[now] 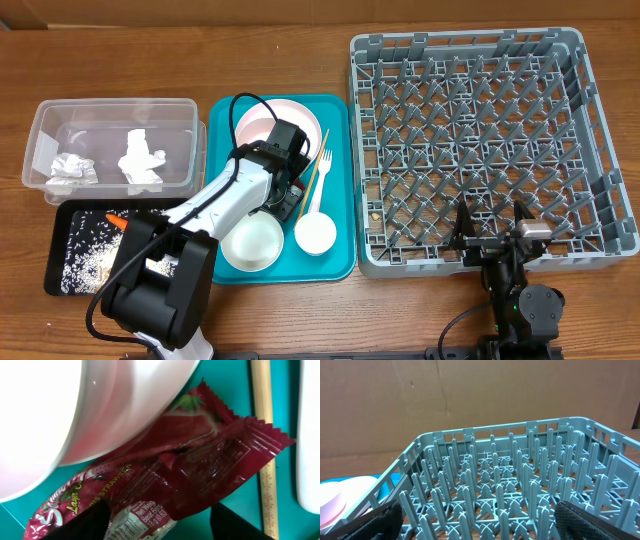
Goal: Sort waste into correct bins and load items into the dishwasher
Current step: 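Lower the left gripper and close on the red snack wrapper, then lift the wrapper with the left gripper and carry it over the clear bin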
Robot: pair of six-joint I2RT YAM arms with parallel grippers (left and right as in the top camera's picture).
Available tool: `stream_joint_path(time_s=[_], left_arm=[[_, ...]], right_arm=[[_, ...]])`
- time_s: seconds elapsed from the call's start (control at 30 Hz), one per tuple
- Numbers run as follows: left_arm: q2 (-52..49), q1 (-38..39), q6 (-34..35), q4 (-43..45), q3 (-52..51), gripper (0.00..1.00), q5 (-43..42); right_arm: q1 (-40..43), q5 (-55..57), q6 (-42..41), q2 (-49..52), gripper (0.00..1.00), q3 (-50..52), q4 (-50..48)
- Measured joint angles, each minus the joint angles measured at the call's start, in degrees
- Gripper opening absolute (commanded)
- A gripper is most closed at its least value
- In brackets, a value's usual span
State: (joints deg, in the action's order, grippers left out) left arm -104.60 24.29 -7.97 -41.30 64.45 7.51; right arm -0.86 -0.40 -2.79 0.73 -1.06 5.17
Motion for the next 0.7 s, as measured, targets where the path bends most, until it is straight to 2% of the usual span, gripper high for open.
stream_joint_path(time_s=[0.4, 0.5, 0.7], left_arm=[[0.0, 0.0, -0.11, -0.02, 0.0, 0.2, -0.35], [0.0, 0.0, 0.09, -0.02, 0.0, 0.04, -0.46], [0.0, 0.0, -0.15, -0.63, 0.0, 0.04, -0.46]], right_arm=[[0.0, 0.0, 0.02, 0.0, 1.0, 0.0, 0.0], [0.02, 0.02, 0.02, 0.0, 1.0, 0.0, -0.02], [0.02, 0.0, 0.02, 0.0, 1.0, 0.0, -0.02]])
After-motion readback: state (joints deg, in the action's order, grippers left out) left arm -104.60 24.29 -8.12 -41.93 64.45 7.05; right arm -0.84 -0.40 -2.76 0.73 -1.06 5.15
